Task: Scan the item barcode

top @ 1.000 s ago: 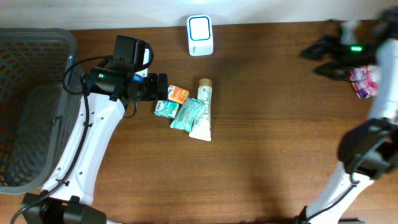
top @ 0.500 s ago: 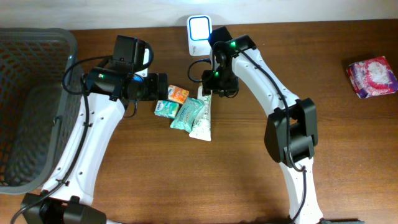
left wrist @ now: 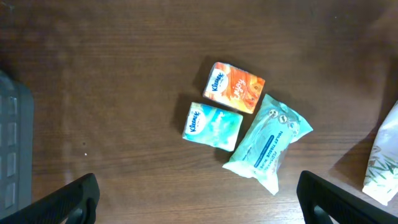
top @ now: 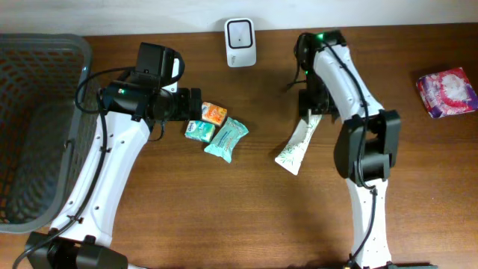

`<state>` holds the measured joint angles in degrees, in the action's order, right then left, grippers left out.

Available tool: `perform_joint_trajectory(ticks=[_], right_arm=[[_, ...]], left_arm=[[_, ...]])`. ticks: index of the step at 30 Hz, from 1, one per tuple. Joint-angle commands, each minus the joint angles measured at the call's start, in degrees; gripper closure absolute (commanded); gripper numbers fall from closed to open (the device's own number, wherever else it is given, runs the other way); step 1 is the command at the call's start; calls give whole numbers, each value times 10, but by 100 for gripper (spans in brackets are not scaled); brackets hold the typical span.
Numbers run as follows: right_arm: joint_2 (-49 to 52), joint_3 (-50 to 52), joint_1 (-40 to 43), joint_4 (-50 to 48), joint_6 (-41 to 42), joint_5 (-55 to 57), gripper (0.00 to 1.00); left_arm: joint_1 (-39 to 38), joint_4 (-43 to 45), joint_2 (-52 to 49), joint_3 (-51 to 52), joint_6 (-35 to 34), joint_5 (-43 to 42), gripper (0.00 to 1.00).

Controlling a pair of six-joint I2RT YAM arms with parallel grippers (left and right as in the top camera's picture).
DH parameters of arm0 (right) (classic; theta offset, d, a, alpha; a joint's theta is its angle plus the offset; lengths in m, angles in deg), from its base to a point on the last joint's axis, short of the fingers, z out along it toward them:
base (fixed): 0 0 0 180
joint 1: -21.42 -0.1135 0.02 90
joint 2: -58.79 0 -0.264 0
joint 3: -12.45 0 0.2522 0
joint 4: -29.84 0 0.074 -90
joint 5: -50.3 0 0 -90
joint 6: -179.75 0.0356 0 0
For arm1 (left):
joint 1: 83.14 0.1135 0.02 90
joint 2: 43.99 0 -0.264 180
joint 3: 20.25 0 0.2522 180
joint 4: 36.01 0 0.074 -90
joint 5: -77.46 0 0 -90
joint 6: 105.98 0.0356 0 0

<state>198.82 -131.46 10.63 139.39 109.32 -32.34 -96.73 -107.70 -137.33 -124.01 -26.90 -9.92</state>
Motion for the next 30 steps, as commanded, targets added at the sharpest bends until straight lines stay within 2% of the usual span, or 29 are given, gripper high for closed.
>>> perform_joint_trajectory(ticks=[1,3,6,10,13,15,17,18,19,20,21,22,24,25,27,29,30], right_arm=[[-2,-25,-33,15,5,-44,39],[-1,-16,-62,15,15,-20,39],[-1,14,-129,14,144,98,39],[-1,77,-176,-11,247,184,35],[-1,149,-176,-72,279,190,34],[-1,195,-176,-108,279,201,26],[-1,219,-169,-124,279,217,25],[-1,220,-163,-125,279,216,40],[-1,222,-159,-129,278,214,60],[0,223,-157,-133,278,209,65],[0,225,-158,-147,272,194,87],[0,225,-158,-157,249,174,96],[-2,207,-156,-149,197,170,96],[-4,185,-153,-127,196,168,96],[-24,136,-139,-117,120,101,96],[-52,82,-108,-131,-17,-104,96],[-55,78,-81,-140,-91,-252,96]], left_arm=[[0,0,1,-1,3,2,1],[0,0,1,-1,3,2,1],[0,0,2,-1,3,2,1],[0,0,1,-1,3,2,1],[0,0,2,-1,3,2,1],[0,0,2,-1,3,2,1],[0,0,2,-1,3,2,1],[0,0,2,-1,3,2,1],[0,0,2,-1,3,2,1],[0,0,1,-1,3,2,1],[0,0,2,-1,3,2,1],[0,0,2,-1,3,2,1],[0,0,1,-1,3,2,1],[0,0,2,-1,3,2,1],[0,0,2,-1,3,2,1],[0,0,2,-1,3,2,1],[0,0,2,-1,3,2,1]])
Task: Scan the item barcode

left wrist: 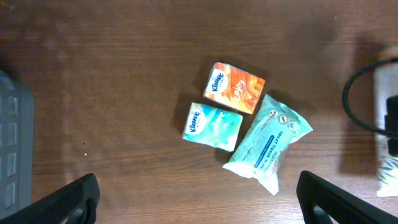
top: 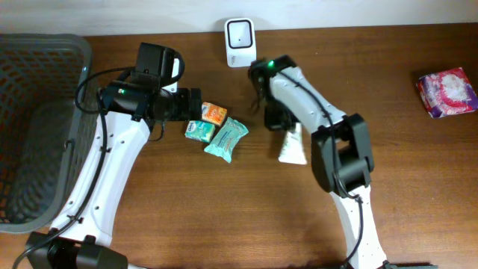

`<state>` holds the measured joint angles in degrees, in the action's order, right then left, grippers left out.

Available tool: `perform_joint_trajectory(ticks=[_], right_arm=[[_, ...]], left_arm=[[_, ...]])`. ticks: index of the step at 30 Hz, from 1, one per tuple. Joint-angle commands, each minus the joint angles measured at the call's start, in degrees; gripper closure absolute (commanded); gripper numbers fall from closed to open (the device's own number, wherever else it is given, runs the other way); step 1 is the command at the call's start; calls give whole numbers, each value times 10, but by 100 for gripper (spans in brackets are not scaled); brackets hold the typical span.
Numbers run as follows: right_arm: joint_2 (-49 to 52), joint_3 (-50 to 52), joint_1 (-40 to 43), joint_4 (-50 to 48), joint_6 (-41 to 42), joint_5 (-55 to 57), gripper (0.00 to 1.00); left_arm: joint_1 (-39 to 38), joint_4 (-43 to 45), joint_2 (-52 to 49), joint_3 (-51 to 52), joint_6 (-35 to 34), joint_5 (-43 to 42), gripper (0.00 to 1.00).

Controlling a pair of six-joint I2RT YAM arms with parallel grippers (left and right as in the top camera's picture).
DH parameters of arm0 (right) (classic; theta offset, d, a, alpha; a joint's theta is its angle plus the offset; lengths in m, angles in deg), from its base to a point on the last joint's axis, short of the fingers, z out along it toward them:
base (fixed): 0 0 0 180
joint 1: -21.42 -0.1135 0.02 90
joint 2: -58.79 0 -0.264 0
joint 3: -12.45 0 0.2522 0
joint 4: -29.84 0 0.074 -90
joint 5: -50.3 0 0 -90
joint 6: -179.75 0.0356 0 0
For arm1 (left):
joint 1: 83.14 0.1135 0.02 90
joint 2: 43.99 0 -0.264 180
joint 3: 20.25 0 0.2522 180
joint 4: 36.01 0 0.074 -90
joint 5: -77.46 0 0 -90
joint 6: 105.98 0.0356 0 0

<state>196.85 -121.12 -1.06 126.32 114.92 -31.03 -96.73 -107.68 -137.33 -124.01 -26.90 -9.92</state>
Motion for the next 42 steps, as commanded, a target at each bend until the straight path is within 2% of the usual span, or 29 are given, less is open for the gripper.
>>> perform_joint_trajectory(ticks=[1,4,7,8,9,11,12,15,16,19,23,24,26,27,28,29,33,34,37,39,42], right_arm=[[-33,-21,62,-9,-203,-379,96],[-33,25,132,-9,-306,-561,96],[-32,140,212,-64,-307,-587,96],[-32,167,247,-73,-307,-580,92],[-32,173,265,-71,-307,-566,83],[-33,151,329,-27,-296,-515,54],[-34,132,344,2,-301,-515,33],[-34,70,344,109,-407,-512,13],[-33,71,334,106,-410,-496,10],[-33,89,291,67,-410,-455,14],[-31,190,263,-30,-408,-414,16],[-31,197,263,-44,-408,-416,23],[-31,210,255,-57,-408,-436,59],[-31,222,249,-70,-408,-436,69],[-31,239,242,-90,-408,-439,75],[-31,256,231,-108,-408,-464,96],[-39,207,225,-77,-437,-625,96],[-51,165,220,-40,-507,-681,96],[-76,37,181,21,-537,-698,96],[-78,-54,143,74,-615,-711,96],[-78,-118,126,78,-690,-782,96]], left_arm=[[0,-1,2,-1,3,2,1],[0,-1,2,-1,3,2,1],[0,-1,1,-1,3,2,1],[0,-1,1,-1,3,2,1],[0,-1,1,-1,3,2,1],[0,-1,1,-1,3,2,1],[0,-1,1,-1,3,2,1],[0,-1,2,-1,3,2,1],[0,-1,2,-1,3,2,1],[0,-1,2,-1,3,2,1],[0,-1,1,-1,3,2,1],[0,-1,2,-1,3,2,1],[0,-1,1,-1,3,2,1],[0,-1,1,-1,3,2,1],[0,-1,2,-1,3,2,1],[0,-1,2,-1,3,2,1],[0,-1,1,-1,3,2,1],[0,-1,2,-1,3,2,1],[0,-1,2,-1,3,2,1],[0,-1,2,-1,3,2,1],[0,-1,2,-1,3,2,1]])
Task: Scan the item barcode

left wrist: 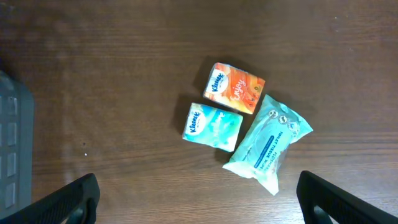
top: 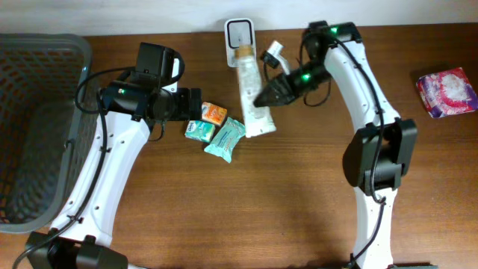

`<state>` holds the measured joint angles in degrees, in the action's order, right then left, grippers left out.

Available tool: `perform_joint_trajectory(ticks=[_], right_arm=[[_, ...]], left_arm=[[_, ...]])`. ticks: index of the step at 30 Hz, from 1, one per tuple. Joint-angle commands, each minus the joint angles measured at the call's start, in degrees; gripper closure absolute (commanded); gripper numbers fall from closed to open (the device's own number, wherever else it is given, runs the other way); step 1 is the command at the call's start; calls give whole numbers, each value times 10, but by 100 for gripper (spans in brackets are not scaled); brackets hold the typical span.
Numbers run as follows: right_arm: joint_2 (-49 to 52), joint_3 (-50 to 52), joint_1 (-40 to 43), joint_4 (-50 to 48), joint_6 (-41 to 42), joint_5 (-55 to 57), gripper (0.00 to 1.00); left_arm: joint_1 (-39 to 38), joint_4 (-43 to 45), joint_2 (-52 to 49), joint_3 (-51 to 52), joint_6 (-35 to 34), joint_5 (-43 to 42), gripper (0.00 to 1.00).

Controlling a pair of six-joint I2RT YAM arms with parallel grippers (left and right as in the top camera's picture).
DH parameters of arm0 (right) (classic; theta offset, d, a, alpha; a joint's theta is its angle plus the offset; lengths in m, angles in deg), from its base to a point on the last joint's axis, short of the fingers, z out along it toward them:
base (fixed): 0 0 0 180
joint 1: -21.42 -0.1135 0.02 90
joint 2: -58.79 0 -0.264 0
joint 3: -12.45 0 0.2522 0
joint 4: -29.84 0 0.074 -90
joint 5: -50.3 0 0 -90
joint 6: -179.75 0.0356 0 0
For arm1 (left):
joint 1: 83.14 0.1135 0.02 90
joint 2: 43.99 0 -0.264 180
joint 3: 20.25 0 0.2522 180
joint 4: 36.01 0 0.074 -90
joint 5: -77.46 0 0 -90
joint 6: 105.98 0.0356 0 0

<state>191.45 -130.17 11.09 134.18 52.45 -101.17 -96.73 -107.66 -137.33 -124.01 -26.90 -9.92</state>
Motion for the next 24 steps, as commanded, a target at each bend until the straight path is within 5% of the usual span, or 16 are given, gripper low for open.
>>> perform_joint_trajectory(ticks=[1,20,24], right_arm=[[-24,-30,5,-3,-116,-121,96],[-23,-30,6,-23,-115,-82,96],[-23,-30,6,-44,26,72,96]], left_arm=[[0,-1,2,-1,3,2,1],[0,-1,1,-1,3,2,1],[0,-1,2,-1,3,2,1]])
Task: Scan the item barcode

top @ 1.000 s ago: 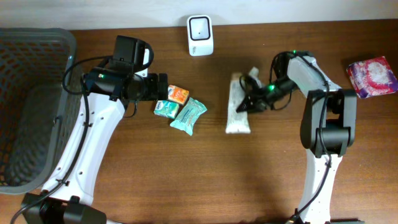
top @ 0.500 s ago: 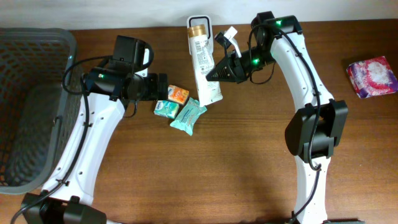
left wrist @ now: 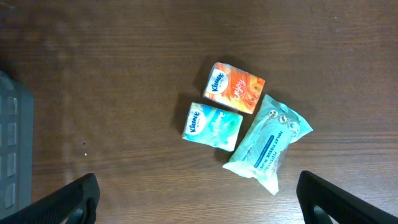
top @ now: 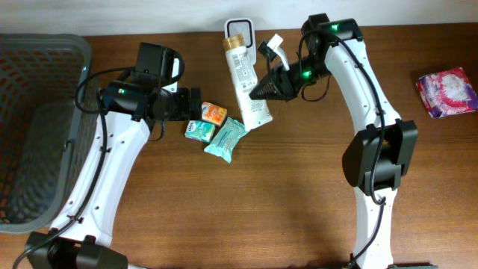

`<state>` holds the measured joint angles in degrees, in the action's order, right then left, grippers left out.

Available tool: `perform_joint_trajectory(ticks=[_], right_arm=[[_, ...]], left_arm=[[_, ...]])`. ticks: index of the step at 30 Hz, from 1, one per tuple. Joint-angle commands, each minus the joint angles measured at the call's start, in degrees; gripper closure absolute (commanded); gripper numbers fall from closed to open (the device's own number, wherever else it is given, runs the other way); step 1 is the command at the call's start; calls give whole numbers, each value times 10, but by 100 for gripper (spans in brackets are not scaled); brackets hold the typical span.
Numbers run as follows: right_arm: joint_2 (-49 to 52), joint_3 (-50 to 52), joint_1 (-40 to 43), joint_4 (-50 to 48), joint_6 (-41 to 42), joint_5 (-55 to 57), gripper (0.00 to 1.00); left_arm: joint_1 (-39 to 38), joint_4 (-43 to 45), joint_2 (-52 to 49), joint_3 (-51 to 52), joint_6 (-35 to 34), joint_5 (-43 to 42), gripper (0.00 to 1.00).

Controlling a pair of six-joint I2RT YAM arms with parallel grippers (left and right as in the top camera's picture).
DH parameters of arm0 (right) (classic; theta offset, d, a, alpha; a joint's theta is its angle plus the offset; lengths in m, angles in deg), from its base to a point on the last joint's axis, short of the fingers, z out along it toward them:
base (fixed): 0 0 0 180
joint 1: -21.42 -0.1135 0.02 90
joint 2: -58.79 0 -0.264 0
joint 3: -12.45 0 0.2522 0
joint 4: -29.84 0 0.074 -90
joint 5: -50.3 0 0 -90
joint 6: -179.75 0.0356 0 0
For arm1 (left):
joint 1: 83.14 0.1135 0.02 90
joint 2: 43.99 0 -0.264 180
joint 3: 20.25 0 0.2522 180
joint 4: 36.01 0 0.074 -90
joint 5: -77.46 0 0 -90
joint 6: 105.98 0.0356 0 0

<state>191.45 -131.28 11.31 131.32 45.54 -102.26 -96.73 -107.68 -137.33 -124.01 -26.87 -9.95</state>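
My right gripper (top: 261, 90) is shut on a white tube (top: 245, 75) with a tan cap and holds it off the table in the overhead view. The cap end lies over the lower part of the white scanner (top: 246, 25) at the table's far edge. The tube's flat end points toward the small packs. My left gripper (left wrist: 199, 208) hangs open above the table with nothing between its fingers (left wrist: 68, 199). The barcode on the tube cannot be made out.
Under the left gripper lie an orange tissue pack (left wrist: 234, 87), a teal tissue pack (left wrist: 212, 126) and a pale blue wipes pack (left wrist: 267, 143). A grey basket (top: 37, 127) fills the left side. A pink packet (top: 446, 92) lies at the far right.
The right gripper has shifted the tube a little toward the far edge. Its cap now overlaps the scanner instead of lying just below it. The left arm and the packs have not moved.
The tube first lay on the table right of centre with the right gripper at its upper end. Then it was nearer the centre under the right arm. Later the right gripper held it lifted just below the scanner, and now over the scanner's lower part. The left gripper stayed open throughout.
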Motion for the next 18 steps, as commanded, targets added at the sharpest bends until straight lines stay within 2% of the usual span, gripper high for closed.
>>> perform_joint_trajectory(ticks=[1,2,5,8,11,14,18], right_arm=[[-23,-18,3,-30,169,163,96],[-23,-18,3,-36,250,302,96],[-20,-8,3,-15,341,508,96],[-20,52,3,-14,452,666,96],[-20,124,3,-40,452,676,96],[-20,173,-3,-55,527,731,96],[-20,173,-88,-78,557,765,96]], left_arm=[[0,-1,2,-1,3,2,1],[0,-1,2,-1,3,2,1],[0,-1,1,-1,3,2,1],[0,-1,1,-1,3,2,1],[0,0,2,-1,3,2,1],[0,-1,2,-1,3,2,1],[0,-1,2,-1,3,2,1]])
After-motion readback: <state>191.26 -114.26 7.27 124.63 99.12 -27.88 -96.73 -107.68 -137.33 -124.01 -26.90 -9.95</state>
